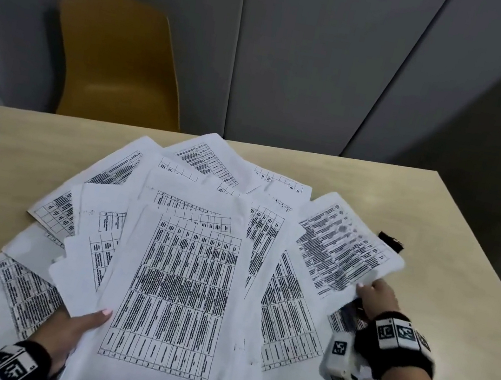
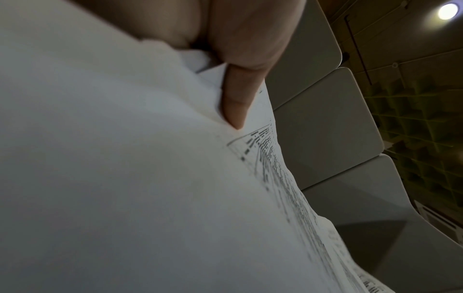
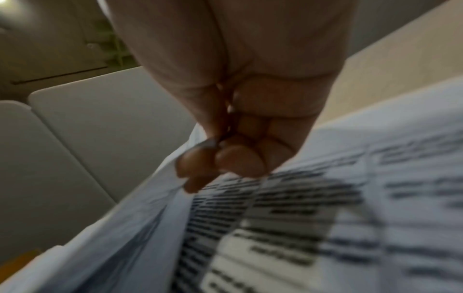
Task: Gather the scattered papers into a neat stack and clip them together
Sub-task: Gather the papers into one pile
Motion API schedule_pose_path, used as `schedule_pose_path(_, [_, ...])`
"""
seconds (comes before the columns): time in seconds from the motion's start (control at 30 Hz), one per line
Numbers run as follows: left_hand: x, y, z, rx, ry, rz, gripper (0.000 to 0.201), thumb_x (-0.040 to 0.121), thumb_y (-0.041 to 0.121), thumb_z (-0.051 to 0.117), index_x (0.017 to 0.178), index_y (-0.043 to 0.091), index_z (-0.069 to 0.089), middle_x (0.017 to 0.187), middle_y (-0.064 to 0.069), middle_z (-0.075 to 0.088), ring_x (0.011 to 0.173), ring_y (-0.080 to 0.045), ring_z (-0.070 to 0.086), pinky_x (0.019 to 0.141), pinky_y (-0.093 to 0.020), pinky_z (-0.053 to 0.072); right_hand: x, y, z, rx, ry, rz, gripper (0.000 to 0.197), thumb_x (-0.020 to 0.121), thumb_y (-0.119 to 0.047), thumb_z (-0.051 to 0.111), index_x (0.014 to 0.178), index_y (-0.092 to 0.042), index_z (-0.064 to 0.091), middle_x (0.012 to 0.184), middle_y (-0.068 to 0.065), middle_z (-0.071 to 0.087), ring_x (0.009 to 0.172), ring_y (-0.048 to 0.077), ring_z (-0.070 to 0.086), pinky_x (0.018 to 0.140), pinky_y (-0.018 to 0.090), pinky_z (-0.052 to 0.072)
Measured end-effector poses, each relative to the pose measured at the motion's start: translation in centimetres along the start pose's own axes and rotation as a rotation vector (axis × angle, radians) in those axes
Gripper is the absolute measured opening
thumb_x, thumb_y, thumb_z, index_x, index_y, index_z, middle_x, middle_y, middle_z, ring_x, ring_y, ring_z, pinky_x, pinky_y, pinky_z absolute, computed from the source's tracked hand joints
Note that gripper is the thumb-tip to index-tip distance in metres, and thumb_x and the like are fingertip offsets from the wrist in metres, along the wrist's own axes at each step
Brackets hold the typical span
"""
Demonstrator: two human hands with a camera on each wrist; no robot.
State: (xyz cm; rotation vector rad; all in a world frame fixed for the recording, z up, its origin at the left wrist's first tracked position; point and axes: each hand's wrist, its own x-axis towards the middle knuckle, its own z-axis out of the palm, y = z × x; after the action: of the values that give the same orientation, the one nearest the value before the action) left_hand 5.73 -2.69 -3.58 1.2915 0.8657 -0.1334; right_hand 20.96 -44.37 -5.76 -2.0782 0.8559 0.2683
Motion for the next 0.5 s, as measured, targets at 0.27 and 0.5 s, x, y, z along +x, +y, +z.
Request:
schedule_pose_path(0.27, [-1.1, 0.7, 0.4, 0.093, 0.028, -0.001, 0.035, 0.084, -0.008, 0.056, 0.116, -0.019, 0.051, 0.067, -0.01, 0.066, 0.074, -0.026, 0.053, 0.081, -0.036, 0.041, -4.8, 0.6, -0.1, 0.218, 0.043, -0.008, 0.056, 0.08, -0.021, 0.07, 0.123, 0.001, 0.044, 0.114, 0.015, 0.058, 0.095, 0.025, 0.055, 0.082, 0.032, 0.041])
schedule_pose_path(0.5, [-1.4, 0.7, 0.5, 0.113, 0.04, 0.001, 0.029, 0.085, -0.005, 0.057, 0.11, -0.016, 0.051, 0.076, -0.006, 0.056, 0.085, -0.029, 0.05, 0.087, -0.039, 0.039, -9.7, 0.0, 5.0, 0.21, -0.025, 0.13, 0.089, 0.067, -0.02, 0.081, 0.137, -0.004, 0.028, 0.141, 0.018, 0.042, 0.125, 0.038, 0.044, 0.101, 0.048, 0.041])
